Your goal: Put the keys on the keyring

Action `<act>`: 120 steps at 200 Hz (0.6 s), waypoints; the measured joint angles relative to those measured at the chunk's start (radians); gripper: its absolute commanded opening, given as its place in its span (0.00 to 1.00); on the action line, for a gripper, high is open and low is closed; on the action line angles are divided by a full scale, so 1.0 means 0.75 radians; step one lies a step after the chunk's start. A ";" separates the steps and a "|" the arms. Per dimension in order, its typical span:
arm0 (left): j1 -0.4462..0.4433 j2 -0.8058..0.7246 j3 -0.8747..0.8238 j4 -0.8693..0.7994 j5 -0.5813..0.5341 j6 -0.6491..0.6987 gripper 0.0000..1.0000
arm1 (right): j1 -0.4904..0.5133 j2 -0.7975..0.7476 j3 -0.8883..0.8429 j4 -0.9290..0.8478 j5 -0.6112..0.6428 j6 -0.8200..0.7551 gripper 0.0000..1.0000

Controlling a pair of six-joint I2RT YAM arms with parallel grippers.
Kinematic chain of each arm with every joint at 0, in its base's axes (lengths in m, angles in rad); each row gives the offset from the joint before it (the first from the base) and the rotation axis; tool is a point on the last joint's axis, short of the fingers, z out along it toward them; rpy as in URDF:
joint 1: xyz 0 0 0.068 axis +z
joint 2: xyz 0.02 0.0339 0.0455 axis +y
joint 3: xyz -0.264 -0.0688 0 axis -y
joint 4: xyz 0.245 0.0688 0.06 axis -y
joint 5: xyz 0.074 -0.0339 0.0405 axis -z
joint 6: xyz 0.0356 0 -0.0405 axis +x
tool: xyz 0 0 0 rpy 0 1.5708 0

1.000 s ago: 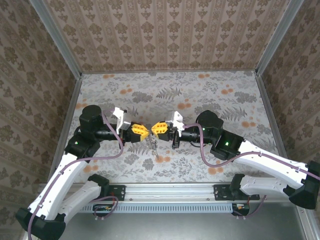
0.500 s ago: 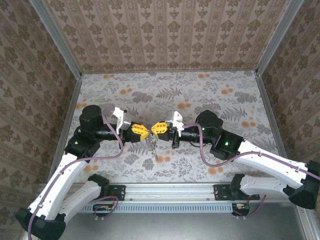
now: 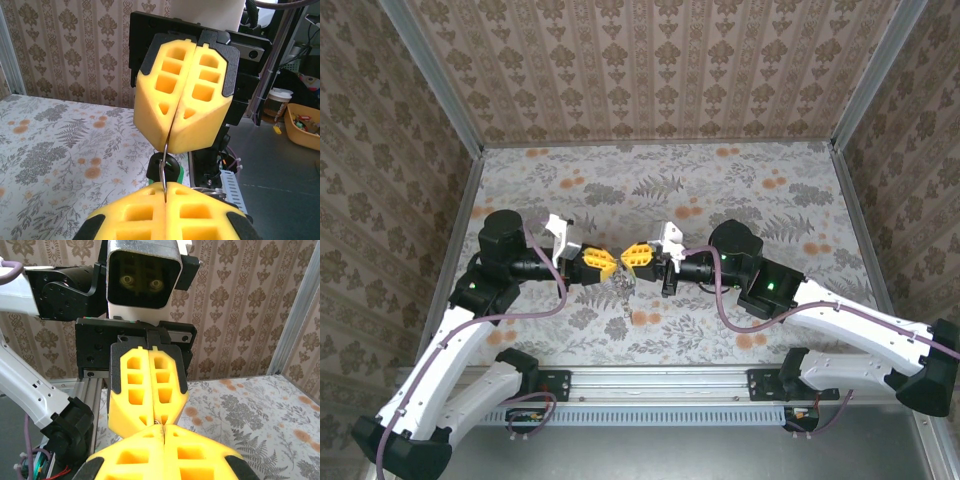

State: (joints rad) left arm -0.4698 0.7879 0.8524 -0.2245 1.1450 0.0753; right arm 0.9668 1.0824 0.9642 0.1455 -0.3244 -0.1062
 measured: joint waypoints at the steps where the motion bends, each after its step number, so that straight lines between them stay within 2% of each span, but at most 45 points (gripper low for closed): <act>1: 0.000 0.000 0.000 0.001 -0.001 0.000 0.00 | 0.000 0.000 0.000 -0.001 0.000 -0.001 0.00; 120: 0.000 -0.006 0.000 0.006 -0.001 0.000 0.00 | 0.000 0.003 0.003 -0.033 0.024 -0.019 0.00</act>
State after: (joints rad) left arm -0.4698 0.7834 0.8524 -0.2203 1.1446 0.0753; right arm 0.9668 1.0847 0.9661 0.1211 -0.3065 -0.1207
